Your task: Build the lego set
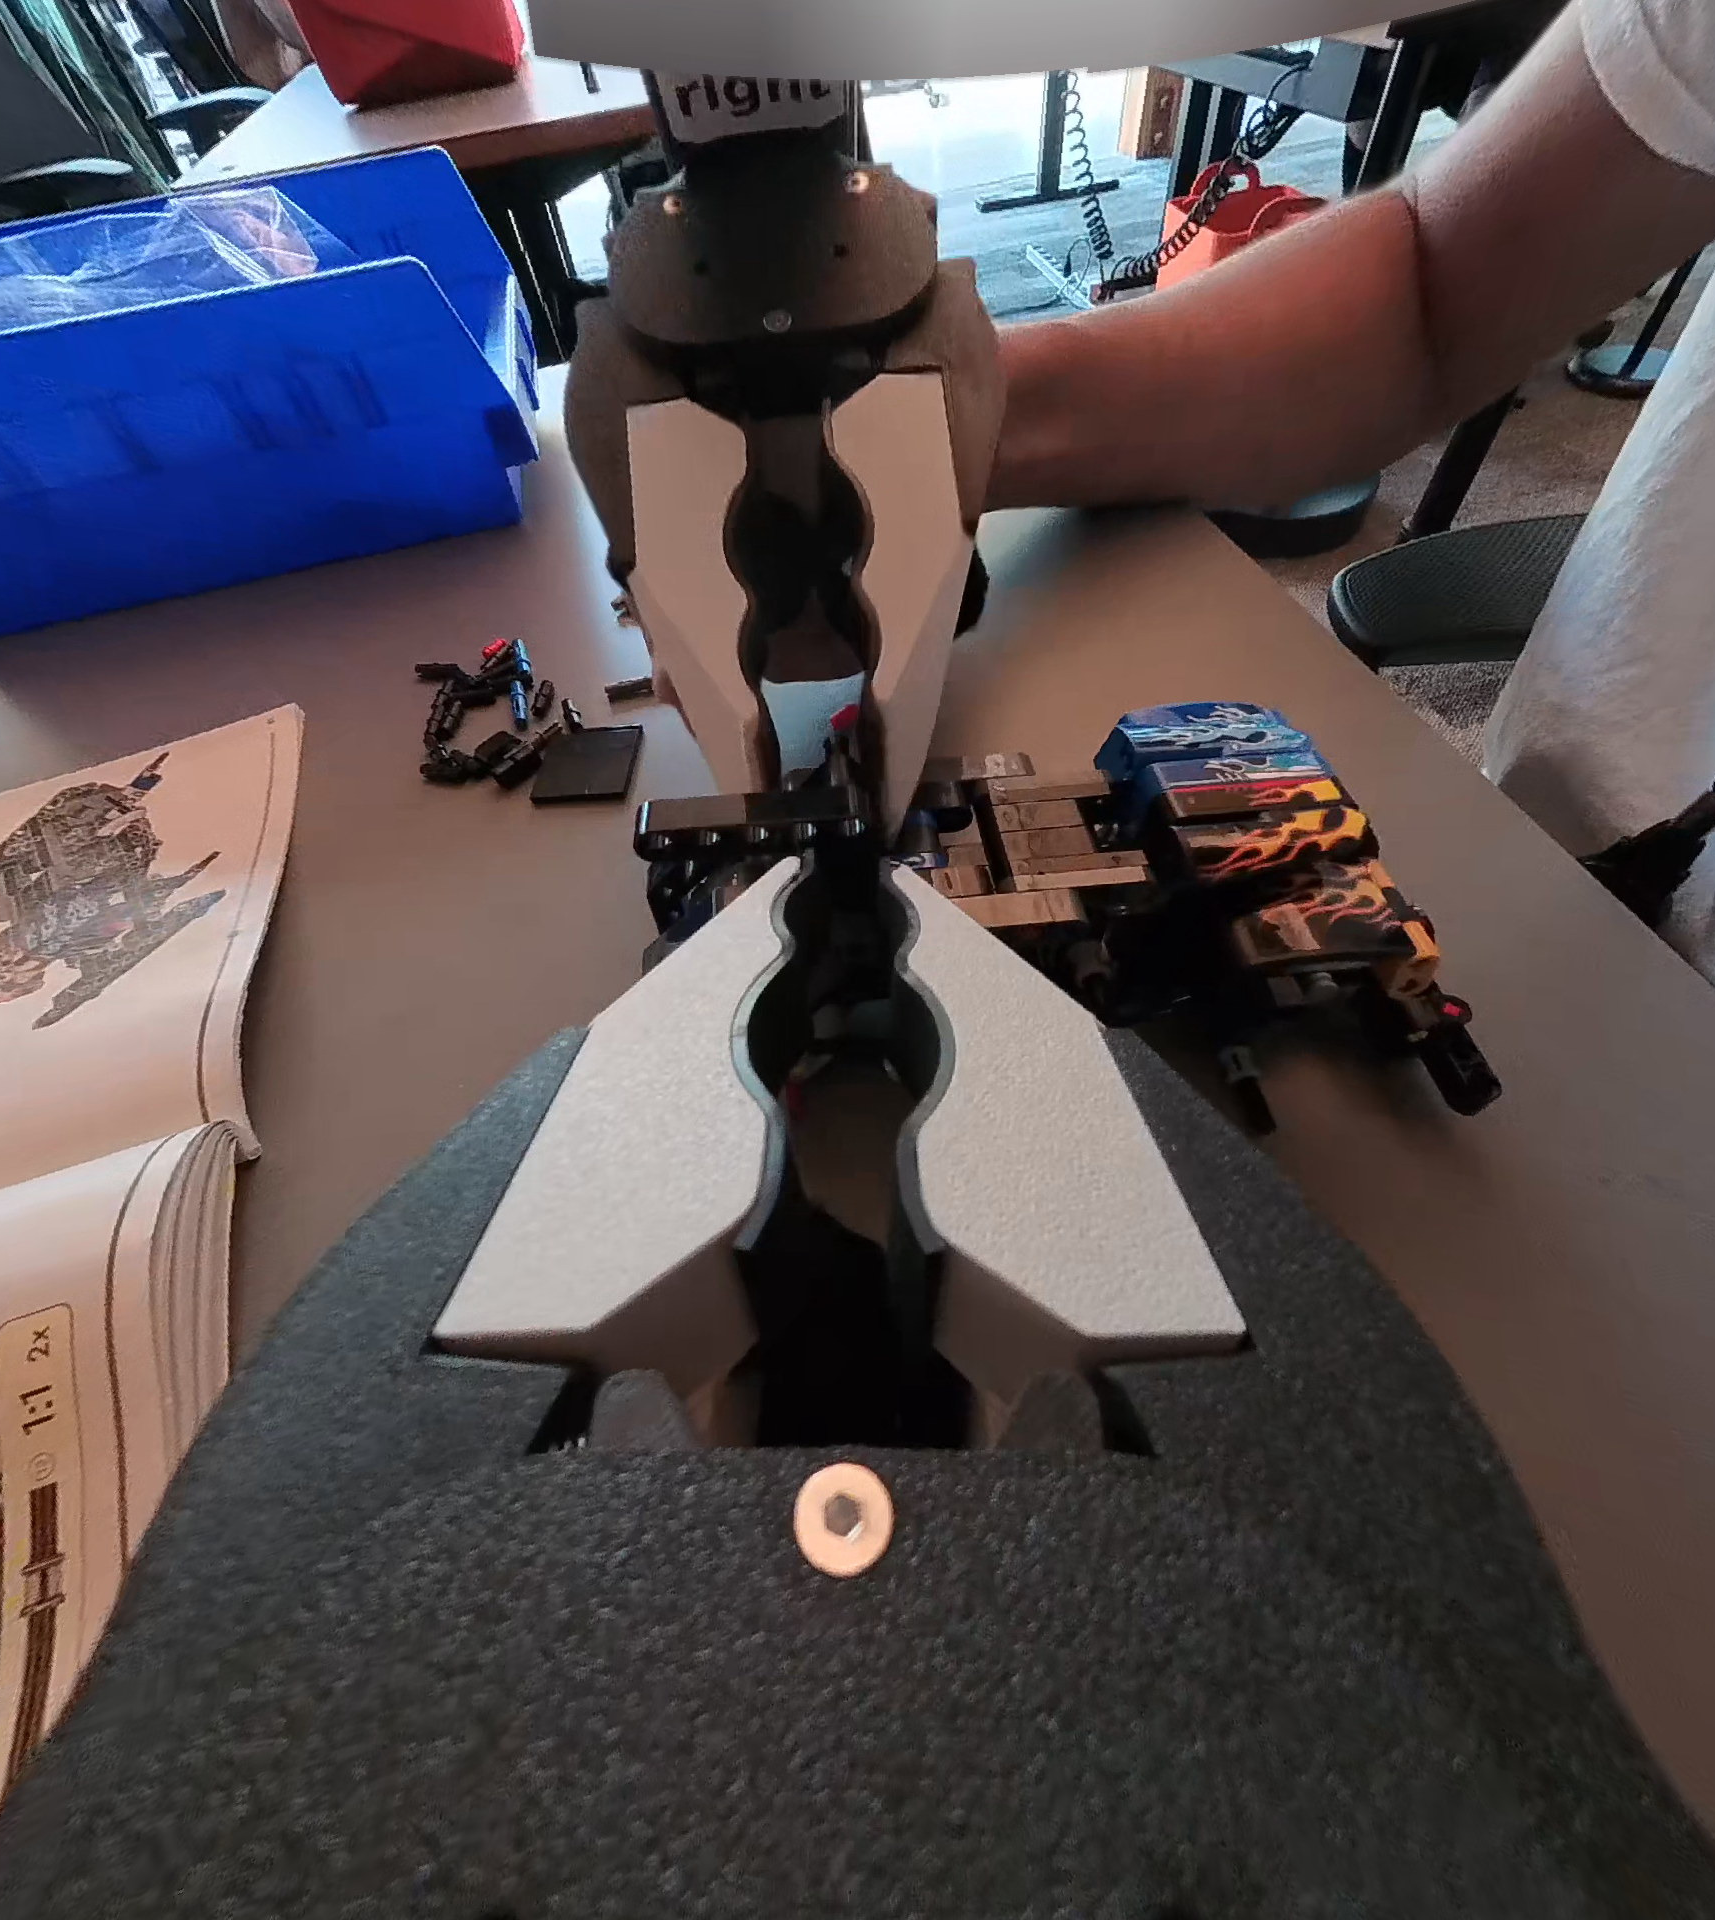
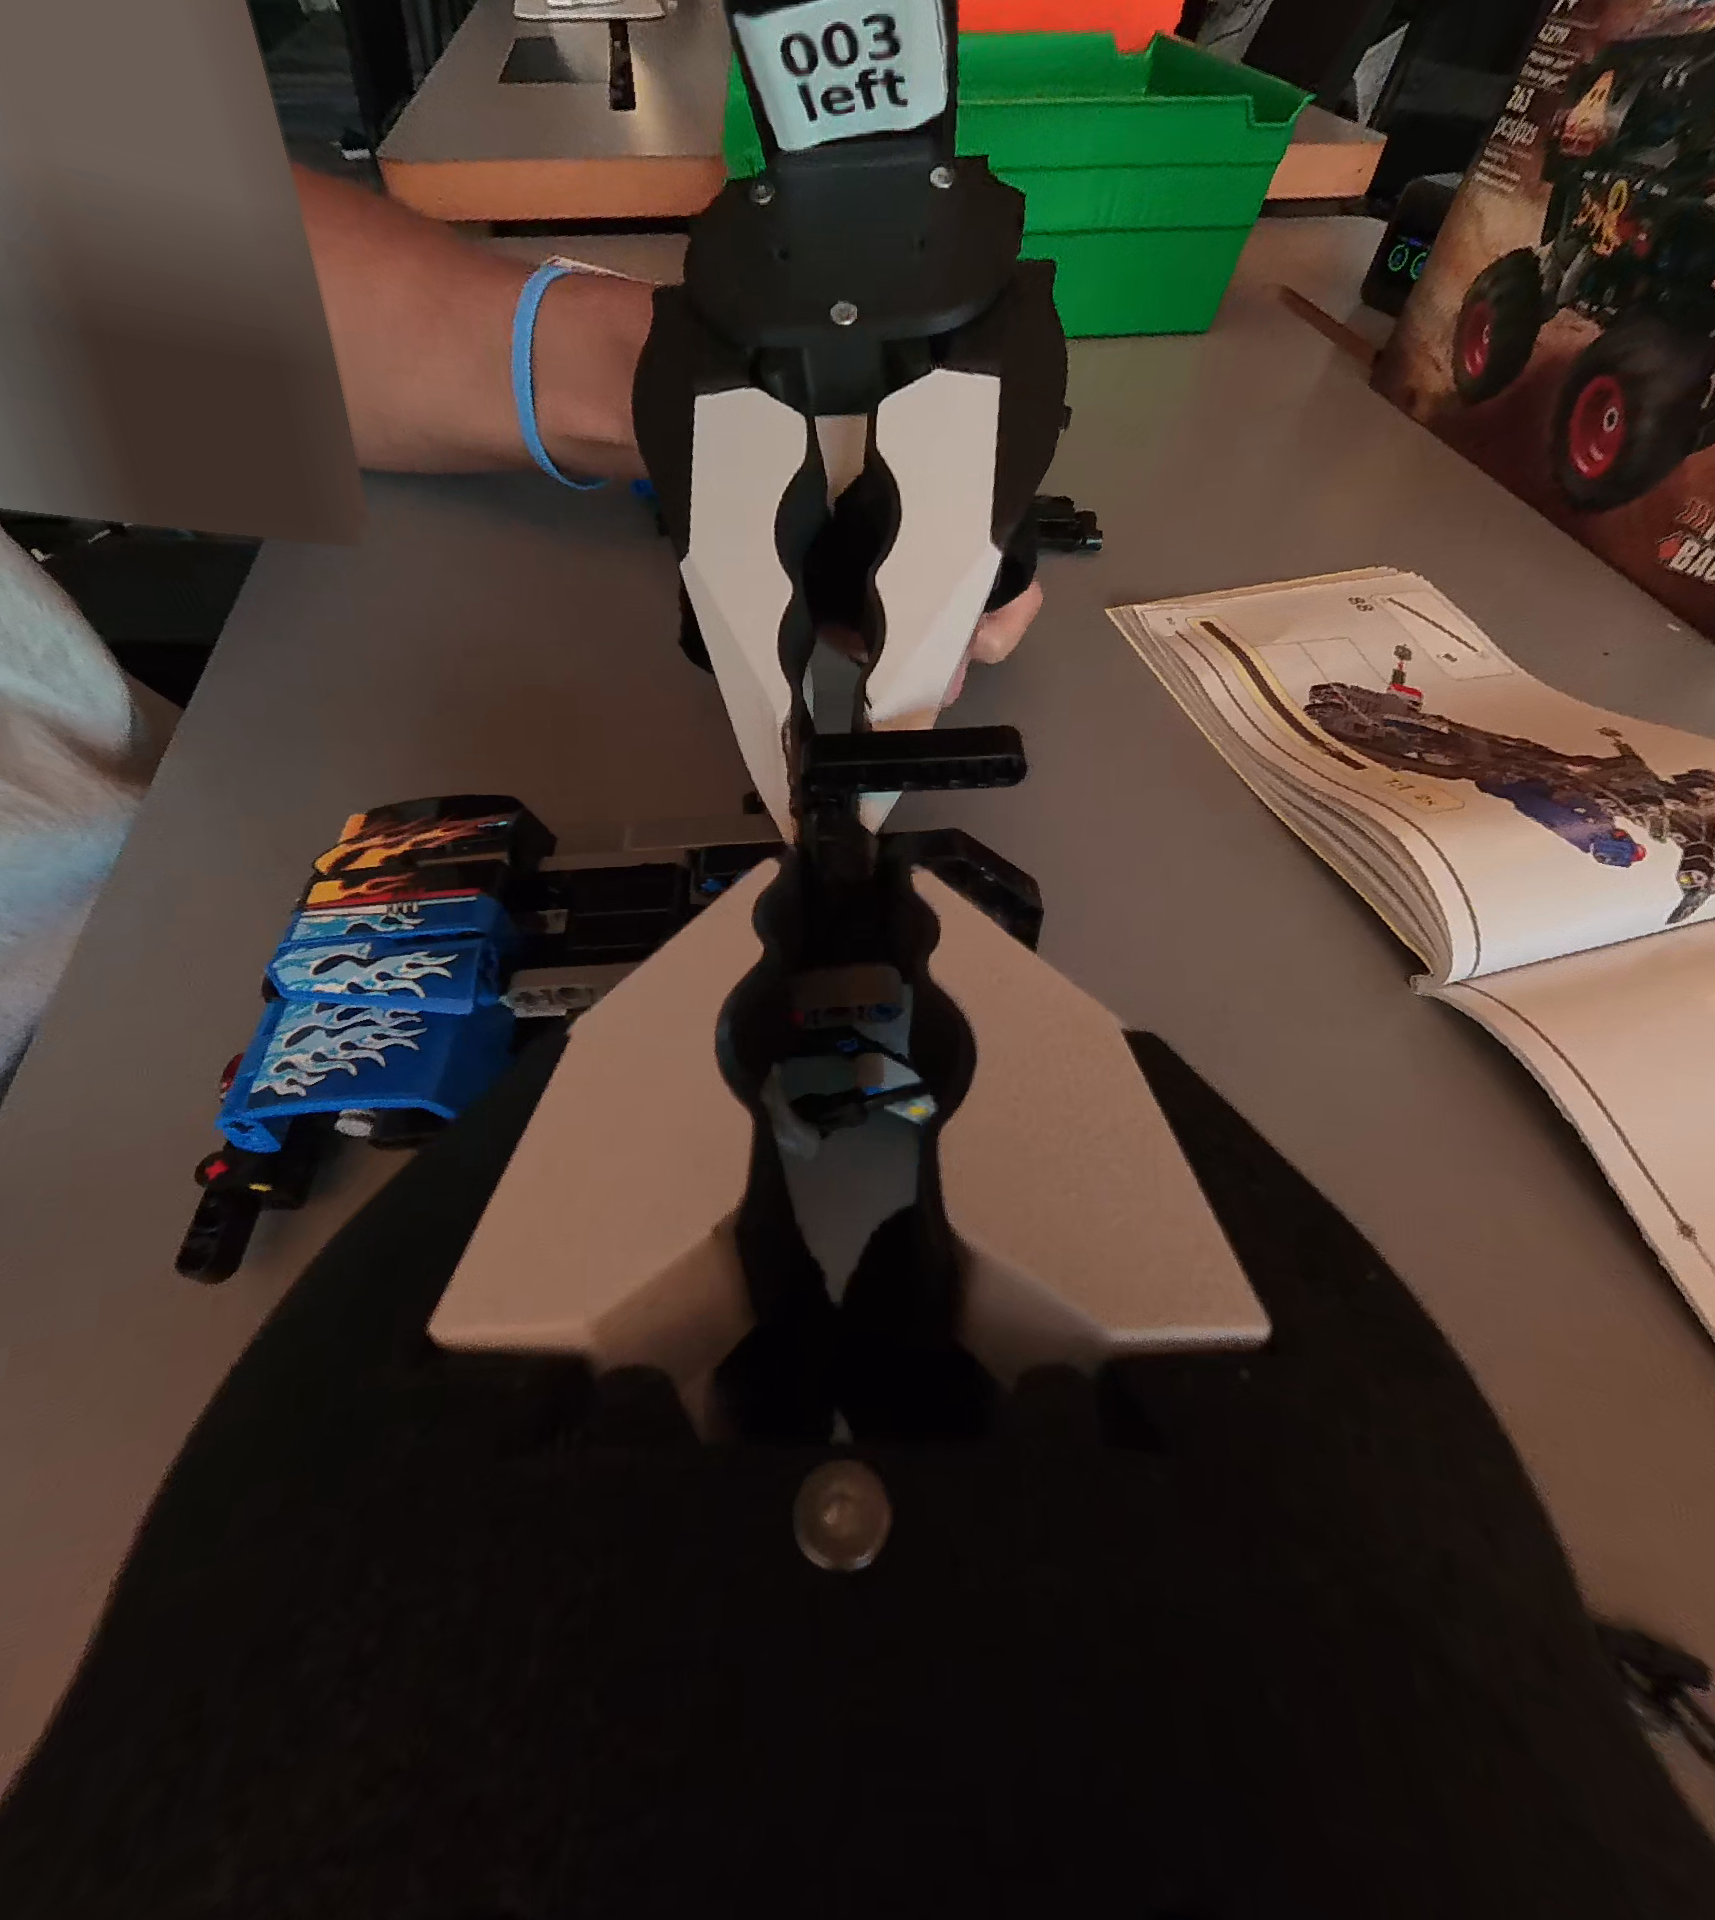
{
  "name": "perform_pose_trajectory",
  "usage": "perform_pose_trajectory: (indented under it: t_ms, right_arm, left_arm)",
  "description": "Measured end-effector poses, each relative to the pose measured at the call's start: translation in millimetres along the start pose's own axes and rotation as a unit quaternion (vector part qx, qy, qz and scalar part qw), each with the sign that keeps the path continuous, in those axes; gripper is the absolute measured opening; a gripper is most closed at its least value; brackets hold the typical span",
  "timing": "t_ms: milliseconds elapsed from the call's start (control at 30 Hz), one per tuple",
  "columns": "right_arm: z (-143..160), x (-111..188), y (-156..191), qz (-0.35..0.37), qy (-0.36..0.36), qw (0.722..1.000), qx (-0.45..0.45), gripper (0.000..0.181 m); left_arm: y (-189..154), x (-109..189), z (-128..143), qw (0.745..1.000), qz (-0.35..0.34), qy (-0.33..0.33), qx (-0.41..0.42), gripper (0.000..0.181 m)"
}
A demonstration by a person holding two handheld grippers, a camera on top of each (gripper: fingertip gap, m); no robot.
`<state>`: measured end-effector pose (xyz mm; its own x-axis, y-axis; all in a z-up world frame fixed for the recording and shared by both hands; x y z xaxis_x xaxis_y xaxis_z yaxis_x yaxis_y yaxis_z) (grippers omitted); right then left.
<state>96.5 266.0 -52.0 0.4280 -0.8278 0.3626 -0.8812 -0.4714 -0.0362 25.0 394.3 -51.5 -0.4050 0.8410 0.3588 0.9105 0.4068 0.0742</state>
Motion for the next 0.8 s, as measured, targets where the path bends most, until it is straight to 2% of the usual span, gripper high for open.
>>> perform_pose_trajectory:
  t_ms: [433,600,800]
  right_arm:
    - [-1.8,3.3,2.7,0.033,0.007,0.999,0.039,0.012]
    - [-1.1,3.4,2.3,0.009,-0.004,1.000,0.018,0.013]
    - [-0.5,5.2,1.5,-0.003,-0.005,1.000,0.000,0.013]
  left_arm:
    - [-0.8,-2.3,-1.8,1.000,-0.022,0.013,-0.004,0.006]
    - [-3.7,-1.0,-4.8,0.999,-0.015,0.030,-0.015,0.007]
    - [-4.5,1.4,-5.4,1.000,-0.011,0.008,-0.001,0.007]
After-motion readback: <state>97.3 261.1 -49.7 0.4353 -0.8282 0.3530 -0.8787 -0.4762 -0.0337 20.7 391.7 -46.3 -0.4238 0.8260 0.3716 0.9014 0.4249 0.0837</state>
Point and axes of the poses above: each gripper's, where its closed fingertips meet, x back along the fingers, z out of its underside, y = z × x across the jaws, the point moved 8 cm from there along x, back along the fingers, and after that the axes turned 1 degree about x, right-handed, at the moved point
